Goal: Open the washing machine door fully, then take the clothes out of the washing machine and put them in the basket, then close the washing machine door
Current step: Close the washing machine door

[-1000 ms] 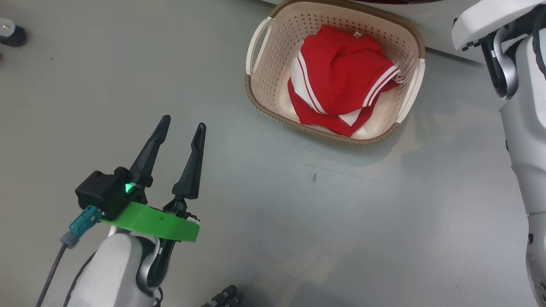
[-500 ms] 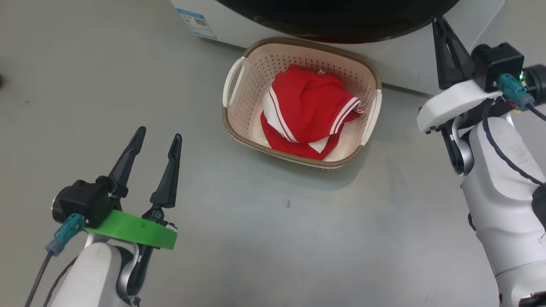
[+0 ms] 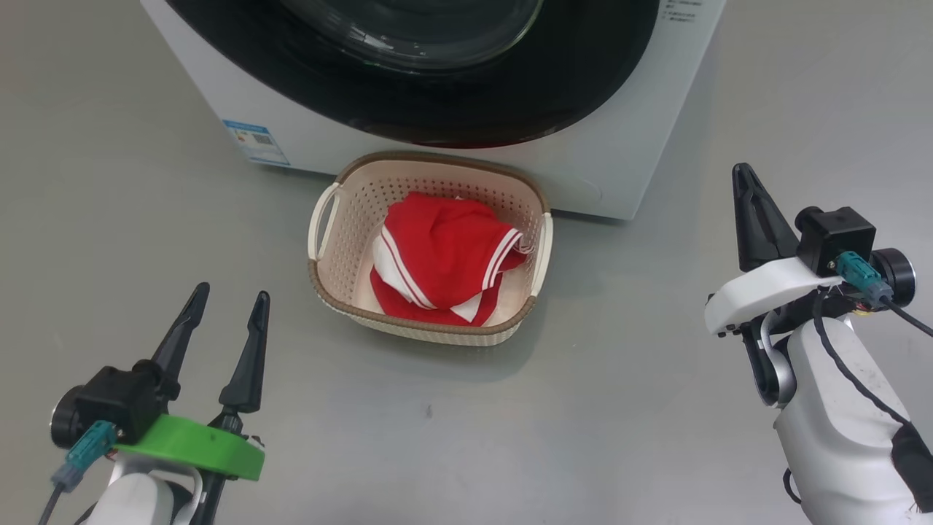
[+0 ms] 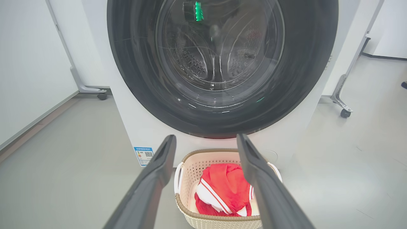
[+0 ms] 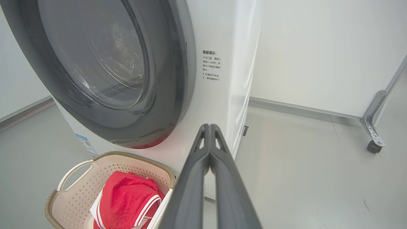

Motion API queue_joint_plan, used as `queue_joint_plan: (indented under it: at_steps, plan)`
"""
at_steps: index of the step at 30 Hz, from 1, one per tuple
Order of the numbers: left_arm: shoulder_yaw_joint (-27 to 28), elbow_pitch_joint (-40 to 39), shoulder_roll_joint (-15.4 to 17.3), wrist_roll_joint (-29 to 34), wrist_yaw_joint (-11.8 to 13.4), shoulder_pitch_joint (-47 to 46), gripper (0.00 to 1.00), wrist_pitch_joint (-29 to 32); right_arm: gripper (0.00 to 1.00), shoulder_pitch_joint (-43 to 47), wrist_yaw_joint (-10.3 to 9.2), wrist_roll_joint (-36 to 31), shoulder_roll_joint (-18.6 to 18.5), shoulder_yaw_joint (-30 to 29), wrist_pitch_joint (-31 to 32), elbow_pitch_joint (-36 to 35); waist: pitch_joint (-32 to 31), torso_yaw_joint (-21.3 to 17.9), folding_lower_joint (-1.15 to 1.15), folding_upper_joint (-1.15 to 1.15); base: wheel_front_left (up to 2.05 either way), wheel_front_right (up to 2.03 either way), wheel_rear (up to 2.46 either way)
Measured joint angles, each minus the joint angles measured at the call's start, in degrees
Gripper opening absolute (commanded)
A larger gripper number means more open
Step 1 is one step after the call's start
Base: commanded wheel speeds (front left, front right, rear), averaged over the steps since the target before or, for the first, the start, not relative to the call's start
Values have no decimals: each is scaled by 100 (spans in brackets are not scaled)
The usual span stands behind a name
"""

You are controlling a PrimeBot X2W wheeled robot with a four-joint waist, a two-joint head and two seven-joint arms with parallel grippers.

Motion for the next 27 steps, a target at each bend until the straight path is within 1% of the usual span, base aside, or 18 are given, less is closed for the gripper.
queue_joint_plan:
  at_steps: [6,13,16,17,27]
  plan:
    - [142,-13,40,65,0,276,100,0,0,458,1,52,54,-58,0,-425,-341,-405,0,0,0,0,0]
    - [225,-70,35,105,0,524,100,0,0,1201,-7,197,162,-169,0,-793,-668,-847,0,0,0,0,0]
    - [229,-110,26,116,0,608,100,0,0,1438,-65,236,192,-259,0,-975,-765,-1014,0,0,0,0,0]
    - [222,-120,20,119,0,617,100,1,0,1499,-104,244,199,-294,0,-1040,-790,-1064,0,0,0,0,0]
    - [259,-199,-34,225,0,687,100,0,0,1974,-105,280,287,-393,0,-1555,-904,-1393,0,0,0,0,0]
